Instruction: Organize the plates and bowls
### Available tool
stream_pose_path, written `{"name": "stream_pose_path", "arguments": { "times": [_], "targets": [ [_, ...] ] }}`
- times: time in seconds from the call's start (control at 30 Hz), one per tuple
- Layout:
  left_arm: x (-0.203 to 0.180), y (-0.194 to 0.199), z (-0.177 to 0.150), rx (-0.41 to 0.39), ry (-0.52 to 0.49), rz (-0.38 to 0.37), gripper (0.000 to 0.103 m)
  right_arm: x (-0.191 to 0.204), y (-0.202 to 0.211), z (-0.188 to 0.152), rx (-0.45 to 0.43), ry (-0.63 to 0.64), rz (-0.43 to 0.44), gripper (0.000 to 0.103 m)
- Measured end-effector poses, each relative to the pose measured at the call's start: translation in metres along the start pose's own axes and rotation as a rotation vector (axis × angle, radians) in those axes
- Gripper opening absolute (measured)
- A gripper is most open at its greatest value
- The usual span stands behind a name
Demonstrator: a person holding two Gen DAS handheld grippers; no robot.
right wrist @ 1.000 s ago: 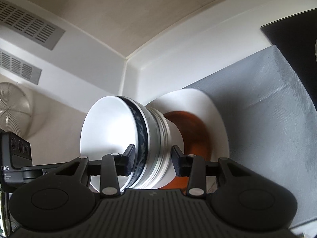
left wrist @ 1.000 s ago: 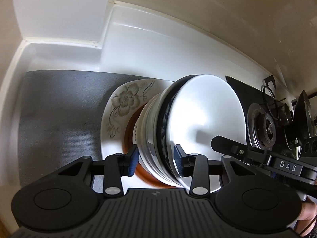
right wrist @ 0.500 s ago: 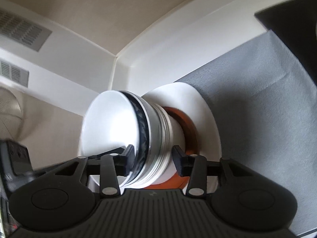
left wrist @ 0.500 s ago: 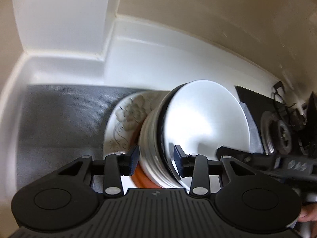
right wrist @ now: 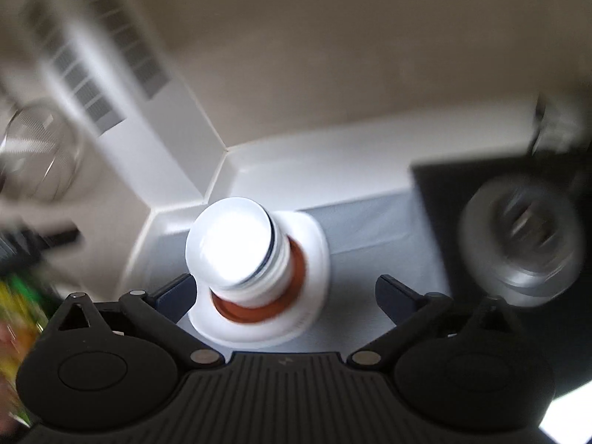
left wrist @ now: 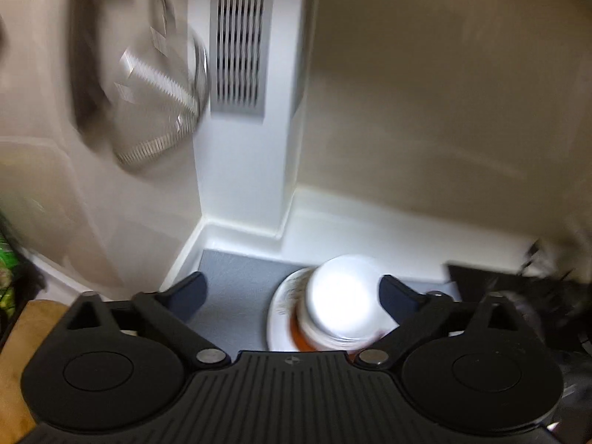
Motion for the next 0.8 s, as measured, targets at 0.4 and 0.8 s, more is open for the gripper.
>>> {"name": "stream_pose_path", "arguments": {
  "times": [0.4,0.8],
  "targets": [
    [-0.087,0.172,-0.051,0.022,-0.063,0.066,0.103,0.031,0.170,-0.021,-0.017,0.110,0.000,0.103],
    [-0.110,0.223,-0.095,0.064,-0.091,0.149,0.103,0.010,0.218,-0.072,0.028,0.070,0.041,0.103]
  ]
}}
Point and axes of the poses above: each gripper's, at about its wrist camera, not at the fingertips, and y roughly against the way its jaws point, x to its left, z to its top, the point moved 3 cm from there along -y, roughly the way its jaws point, and after that the axes turned 8 degrees about z, right-handed, at the moved point
